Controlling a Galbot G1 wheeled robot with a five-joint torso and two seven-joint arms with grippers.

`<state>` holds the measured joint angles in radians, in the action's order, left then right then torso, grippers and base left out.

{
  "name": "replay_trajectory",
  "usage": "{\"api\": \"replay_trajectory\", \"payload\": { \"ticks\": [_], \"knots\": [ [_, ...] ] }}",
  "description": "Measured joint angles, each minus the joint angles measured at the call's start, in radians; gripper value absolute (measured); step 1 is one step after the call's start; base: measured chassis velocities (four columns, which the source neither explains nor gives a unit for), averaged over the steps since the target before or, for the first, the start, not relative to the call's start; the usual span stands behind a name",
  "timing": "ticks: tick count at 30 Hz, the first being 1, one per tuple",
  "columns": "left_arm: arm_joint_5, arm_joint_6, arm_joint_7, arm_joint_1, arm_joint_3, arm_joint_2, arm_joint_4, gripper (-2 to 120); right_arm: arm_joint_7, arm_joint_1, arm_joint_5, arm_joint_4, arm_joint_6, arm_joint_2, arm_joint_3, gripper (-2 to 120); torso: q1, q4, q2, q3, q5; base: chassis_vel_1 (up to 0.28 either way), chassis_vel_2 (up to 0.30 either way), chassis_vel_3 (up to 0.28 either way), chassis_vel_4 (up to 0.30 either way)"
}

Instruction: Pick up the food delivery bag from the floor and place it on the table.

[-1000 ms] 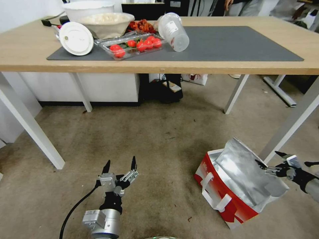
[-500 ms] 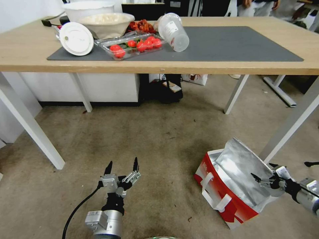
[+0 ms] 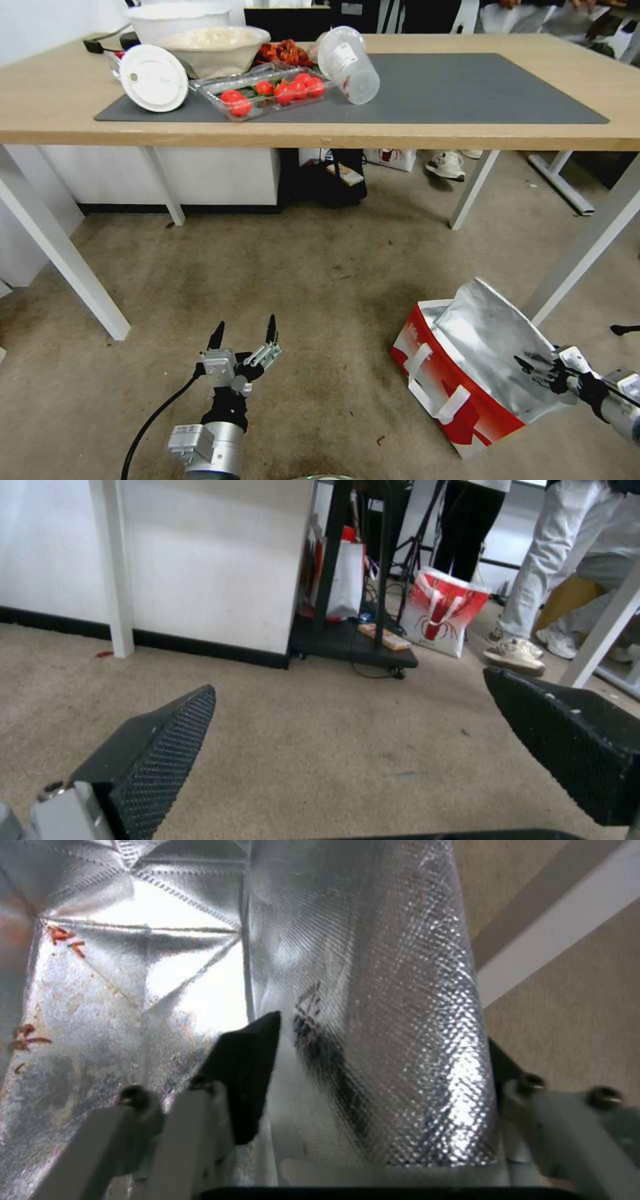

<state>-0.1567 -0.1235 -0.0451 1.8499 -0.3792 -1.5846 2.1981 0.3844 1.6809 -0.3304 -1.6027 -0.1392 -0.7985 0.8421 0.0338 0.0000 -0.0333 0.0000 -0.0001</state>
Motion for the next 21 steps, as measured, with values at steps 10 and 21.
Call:
{"api": "replay_trajectory", "payload": {
  "ticks": [10, 21],
  "knots": [
    [-0.010, 0.000, -0.004, -0.002, -0.001, 0.001, 0.002, 100, 0.003, -0.005, -0.013, 0.002, 0.008, -0.003, -0.003, 15, 0.000, 0.0000, 0.000, 0.000, 0.0000, 0.000, 0.000, 0.000, 0.000],
    [-0.003, 0.002, -0.005, -0.008, -0.001, -0.007, -0.002, 100, 0.005, -0.019, -0.043, 0.015, 0.037, 0.010, -0.019, 0, 0.000, 0.0000, 0.000, 0.000, 0.0001, 0.000, 0.000, 0.000, 0.000]
  ]
}}
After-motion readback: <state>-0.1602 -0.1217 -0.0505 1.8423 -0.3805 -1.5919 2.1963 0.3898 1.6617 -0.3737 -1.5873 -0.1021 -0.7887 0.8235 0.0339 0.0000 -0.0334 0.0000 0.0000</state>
